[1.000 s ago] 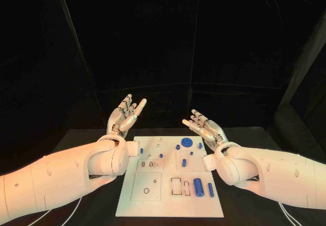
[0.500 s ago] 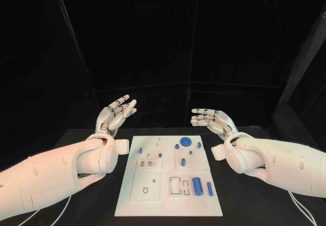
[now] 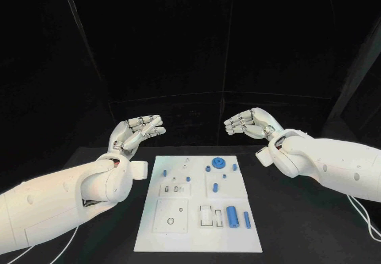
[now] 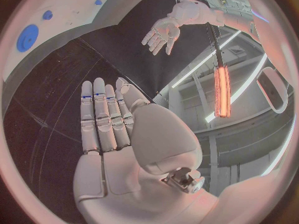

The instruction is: Assemble the parts on the task board

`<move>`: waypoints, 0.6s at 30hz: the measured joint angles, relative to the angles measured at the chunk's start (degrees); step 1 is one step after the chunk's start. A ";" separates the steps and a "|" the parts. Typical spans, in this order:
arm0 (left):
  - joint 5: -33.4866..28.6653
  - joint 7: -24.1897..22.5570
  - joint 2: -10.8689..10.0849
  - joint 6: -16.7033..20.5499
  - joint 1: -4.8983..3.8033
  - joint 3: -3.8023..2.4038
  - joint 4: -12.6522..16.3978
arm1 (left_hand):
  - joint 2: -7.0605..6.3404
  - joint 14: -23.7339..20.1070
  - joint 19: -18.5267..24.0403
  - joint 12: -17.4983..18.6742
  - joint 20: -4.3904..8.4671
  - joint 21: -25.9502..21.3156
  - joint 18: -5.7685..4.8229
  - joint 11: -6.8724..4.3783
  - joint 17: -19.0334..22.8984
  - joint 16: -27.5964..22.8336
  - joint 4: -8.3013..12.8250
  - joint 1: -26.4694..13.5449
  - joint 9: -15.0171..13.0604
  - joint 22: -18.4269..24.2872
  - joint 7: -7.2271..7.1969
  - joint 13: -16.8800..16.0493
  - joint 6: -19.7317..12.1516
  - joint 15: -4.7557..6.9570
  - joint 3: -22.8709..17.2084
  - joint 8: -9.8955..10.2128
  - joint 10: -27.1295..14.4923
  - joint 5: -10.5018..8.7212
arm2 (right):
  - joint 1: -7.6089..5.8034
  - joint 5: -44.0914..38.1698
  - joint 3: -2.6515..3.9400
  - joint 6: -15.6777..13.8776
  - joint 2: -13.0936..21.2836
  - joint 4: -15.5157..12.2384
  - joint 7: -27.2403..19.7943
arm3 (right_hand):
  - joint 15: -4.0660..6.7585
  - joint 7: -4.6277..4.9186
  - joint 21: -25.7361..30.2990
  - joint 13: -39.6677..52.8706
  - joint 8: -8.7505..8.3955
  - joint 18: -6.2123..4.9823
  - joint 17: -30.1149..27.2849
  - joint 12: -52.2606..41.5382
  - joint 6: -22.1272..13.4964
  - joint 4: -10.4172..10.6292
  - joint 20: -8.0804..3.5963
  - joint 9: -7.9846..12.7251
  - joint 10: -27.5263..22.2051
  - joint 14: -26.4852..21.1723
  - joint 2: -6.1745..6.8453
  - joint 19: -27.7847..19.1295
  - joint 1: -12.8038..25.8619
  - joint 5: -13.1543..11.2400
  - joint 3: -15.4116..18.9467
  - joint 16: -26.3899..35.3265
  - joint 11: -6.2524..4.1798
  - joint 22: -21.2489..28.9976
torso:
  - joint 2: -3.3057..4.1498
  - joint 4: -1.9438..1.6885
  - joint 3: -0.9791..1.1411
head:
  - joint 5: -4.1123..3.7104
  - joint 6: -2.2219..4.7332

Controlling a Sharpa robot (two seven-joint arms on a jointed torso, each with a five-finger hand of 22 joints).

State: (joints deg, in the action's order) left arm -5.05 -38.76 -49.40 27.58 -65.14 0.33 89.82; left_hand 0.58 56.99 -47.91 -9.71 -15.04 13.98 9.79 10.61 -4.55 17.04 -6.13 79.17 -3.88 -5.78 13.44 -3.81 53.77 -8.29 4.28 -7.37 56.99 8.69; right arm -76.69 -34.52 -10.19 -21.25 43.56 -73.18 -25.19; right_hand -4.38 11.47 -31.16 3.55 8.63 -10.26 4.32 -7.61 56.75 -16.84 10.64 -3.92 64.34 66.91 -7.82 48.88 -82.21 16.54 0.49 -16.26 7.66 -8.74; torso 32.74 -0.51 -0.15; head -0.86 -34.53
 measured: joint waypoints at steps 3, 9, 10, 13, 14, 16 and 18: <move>0.13 0.31 -0.48 -1.31 -0.51 0.00 1.16 | 0.13 1.85 -1.44 0.64 0.56 -0.55 -0.01 -0.50 -0.38 -0.97 0.87 0.12 0.00 0.40 -0.26 -0.01 1.37 0.50 0.40 0.03 2.01 0.00 | -1.26 -7.23 0.05 2.02 -1.00 1.00 2.99 | 0.73 -0.51 -2.42 0.00 -0.41 0.00 0.00 0.99 1.30 0.06 -0.73 0.02 1.85 2.38 1.02 0.72 -0.68 1.67 -1.75 0.51 -0.51 -1.29 | 0.68 -0.16 -0.11 | -0.10 -0.02; 0.35 1.12 -1.59 -3.02 -1.70 0.02 3.62 | 0.57 2.61 -2.07 1.49 0.78 -1.07 -0.01 -0.79 -0.56 -1.96 1.40 -0.07 0.07 0.78 -0.45 0.00 1.94 0.70 0.60 0.53 2.71 0.00 | -2.31 -21.75 0.03 5.33 -3.41 2.43 8.97 | 2.40 -0.88 -9.67 0.00 -2.18 0.00 1.28 3.32 2.37 0.15 -2.79 0.14 3.59 9.37 2.30 3.22 0.37 -4.32 -4.21 0.21 -1.36 -5.11 | 2.21 -0.34 -0.26 | -0.27 0.42; 0.37 1.24 -1.75 -3.20 -1.82 0.02 3.99 | 0.57 2.61 -2.08 1.50 0.79 -1.07 -0.01 -0.79 -0.59 -1.96 1.40 -0.07 0.07 0.84 -0.44 0.00 1.94 0.70 0.60 0.53 2.71 0.00 | -2.36 -23.67 0.03 5.68 -3.74 2.52 9.70 | 2.81 -0.96 -10.96 0.00 -2.42 0.01 1.72 3.48 2.46 0.15 -3.16 0.14 3.86 11.03 2.48 4.19 0.55 -5.47 -4.20 -0.47 -1.39 -5.76 | 2.43 -0.34 -0.26 | -0.28 0.49; 0.44 1.57 -2.08 -3.68 -2.05 0.02 5.22 | 0.94 2.83 -2.29 2.08 0.60 -1.56 -0.01 -0.58 -0.63 -2.84 1.74 -0.45 0.12 1.06 -0.45 0.00 1.94 0.48 0.94 1.12 2.91 0.00 | -2.44 -29.76 0.02 6.68 -4.63 2.57 12.09 | 3.61 -1.27 -14.13 0.00 -2.89 0.01 3.05 3.71 2.78 0.31 -4.10 0.14 4.52 14.82 2.92 6.38 0.99 -6.66 -4.36 -2.16 -1.88 -7.34 | 3.25 -0.34 -0.25 | -0.50 0.72; 0.46 1.66 -2.11 -3.81 -2.07 0.02 5.51 | 0.96 2.82 -2.29 2.37 0.60 -1.78 -0.01 -0.58 -0.63 -3.12 1.80 -0.46 0.14 1.18 -0.45 0.03 1.94 0.49 1.00 1.30 2.91 0.00 | -2.45 -31.32 0.02 6.94 -4.81 2.51 12.70 | 3.70 -1.26 -14.67 0.01 -2.94 0.01 3.33 3.71 2.78 0.26 -4.23 0.14 4.68 15.36 2.99 6.68 1.06 -6.67 -4.41 -2.48 -2.04 -7.60 | 3.48 -0.34 -0.23 | -0.56 0.81; 0.49 1.81 -2.15 -4.03 -2.14 0.02 6.04 | 0.96 2.82 -2.29 2.68 0.60 -2.06 -0.01 -0.58 -0.69 -3.57 1.97 -0.46 0.14 1.37 -0.45 0.05 1.94 0.49 1.17 1.35 2.91 0.00 | -2.50 -34.32 0.02 7.48 -5.13 2.31 14.03 | 4.06 -1.26 -16.31 0.00 -3.38 0.01 4.30 3.71 2.78 0.26 -4.83 0.14 4.67 16.70 3.46 7.29 1.53 -6.50 -4.74 -3.55 -2.03 -8.42 | 3.97 -0.34 -0.22 | -0.63 1.02; 0.54 1.95 -2.19 -4.26 -2.19 0.05 6.52 | 0.96 2.82 -2.29 2.83 0.60 -2.19 -0.01 -0.58 -0.69 -3.79 2.04 -0.46 0.14 1.47 -0.45 0.05 1.94 0.49 1.24 1.61 2.91 0.00 | -2.52 -37.37 0.02 8.09 -5.50 1.99 15.58 | 4.20 -1.27 -17.59 0.01 -3.82 0.01 5.26 3.71 2.78 0.21 -4.83 0.14 4.67 16.85 3.83 7.67 1.91 -5.81 -5.22 -4.53 -2.03 -9.08 | 4.38 -0.34 -0.21 | -0.64 1.10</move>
State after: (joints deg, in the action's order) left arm -4.51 -36.81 -51.59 23.33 -67.33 0.38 96.34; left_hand 1.54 59.81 -50.20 -6.88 -14.44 11.80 9.78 10.03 -5.24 13.25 -4.09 78.71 -3.74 -4.31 12.99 -3.76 55.71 -7.80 5.52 -5.76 59.90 8.69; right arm -79.21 -71.89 -10.17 -13.16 38.06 -71.19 -9.60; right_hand -0.19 10.20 -48.74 3.56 4.81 -10.26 9.58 -3.90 59.53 -16.63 5.81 -3.78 69.01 83.76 -3.99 56.55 -80.30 10.72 -4.74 -20.79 5.63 -17.83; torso 37.12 -0.85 -0.37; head -1.51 -33.43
